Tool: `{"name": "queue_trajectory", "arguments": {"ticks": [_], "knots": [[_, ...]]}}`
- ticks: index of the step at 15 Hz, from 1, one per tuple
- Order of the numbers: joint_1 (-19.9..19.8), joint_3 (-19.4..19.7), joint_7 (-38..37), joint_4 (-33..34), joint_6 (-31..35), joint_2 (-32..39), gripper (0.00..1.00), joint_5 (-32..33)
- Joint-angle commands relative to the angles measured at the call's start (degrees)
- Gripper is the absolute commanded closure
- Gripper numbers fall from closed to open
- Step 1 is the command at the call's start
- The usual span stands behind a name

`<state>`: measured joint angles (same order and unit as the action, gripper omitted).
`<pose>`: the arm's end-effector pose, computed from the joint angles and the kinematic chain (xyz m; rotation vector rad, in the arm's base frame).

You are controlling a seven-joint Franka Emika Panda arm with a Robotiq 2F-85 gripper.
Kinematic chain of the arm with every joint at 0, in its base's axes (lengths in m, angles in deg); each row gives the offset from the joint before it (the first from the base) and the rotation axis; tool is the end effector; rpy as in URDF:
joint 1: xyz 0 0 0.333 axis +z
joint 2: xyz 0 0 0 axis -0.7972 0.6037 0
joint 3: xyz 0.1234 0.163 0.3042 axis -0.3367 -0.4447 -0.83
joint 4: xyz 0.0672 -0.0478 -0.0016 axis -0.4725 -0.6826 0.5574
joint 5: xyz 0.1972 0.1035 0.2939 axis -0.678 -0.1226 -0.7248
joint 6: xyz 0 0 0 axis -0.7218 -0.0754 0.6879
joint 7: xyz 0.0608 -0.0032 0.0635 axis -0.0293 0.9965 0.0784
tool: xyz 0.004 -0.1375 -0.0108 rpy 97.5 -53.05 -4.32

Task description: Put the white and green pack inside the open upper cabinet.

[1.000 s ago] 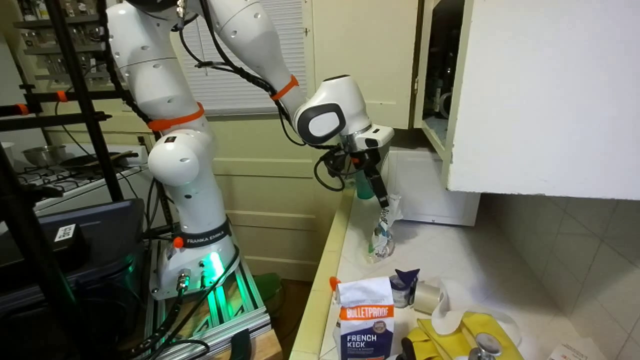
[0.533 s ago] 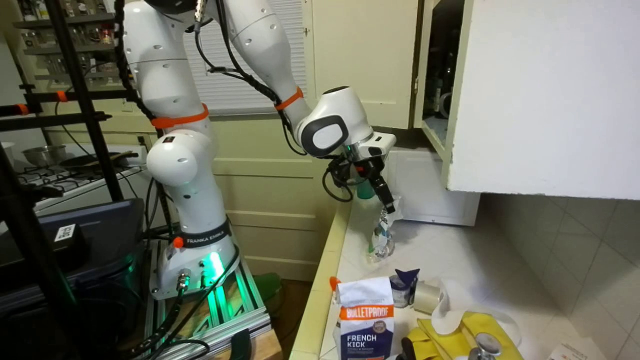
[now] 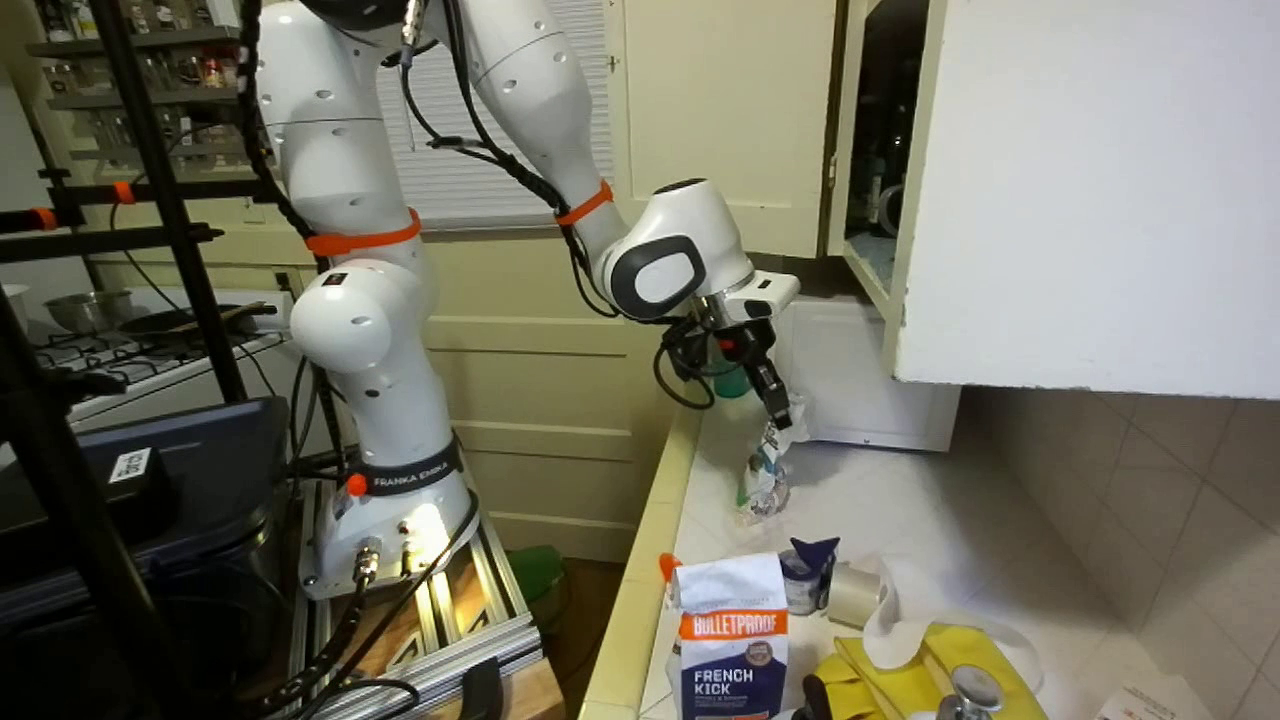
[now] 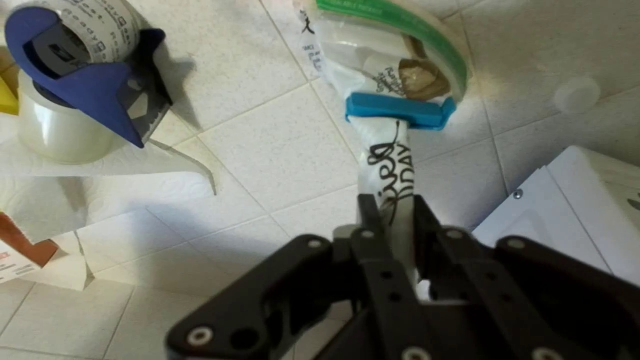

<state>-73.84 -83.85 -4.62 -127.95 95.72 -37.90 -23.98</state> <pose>0.4024 -0.1656 0.3371 2.9054 -0.5593 0.6288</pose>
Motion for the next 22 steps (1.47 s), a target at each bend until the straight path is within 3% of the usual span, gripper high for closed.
{"name": "queue_trajectory", "arguments": {"ticks": [1,9,11,16,22], "knots": [[-1.2,-0.6,-2.7,0.4,0.5,0.6,1.0,2.4],[-2.2,-0.7,-1.5,-2.1,-3.3,-9.2,1.0,3.5],[-0.2,0.4,1.0,-2.9,-5.5,-12.5,1.0,1.5],[3.1,2.2,8.0,-2.4,-16.1,-21.2,1.0,-2.6],[1.2,2.0,9.8,0.3,-24.6,-31.2,1.0,-1.1]]}}
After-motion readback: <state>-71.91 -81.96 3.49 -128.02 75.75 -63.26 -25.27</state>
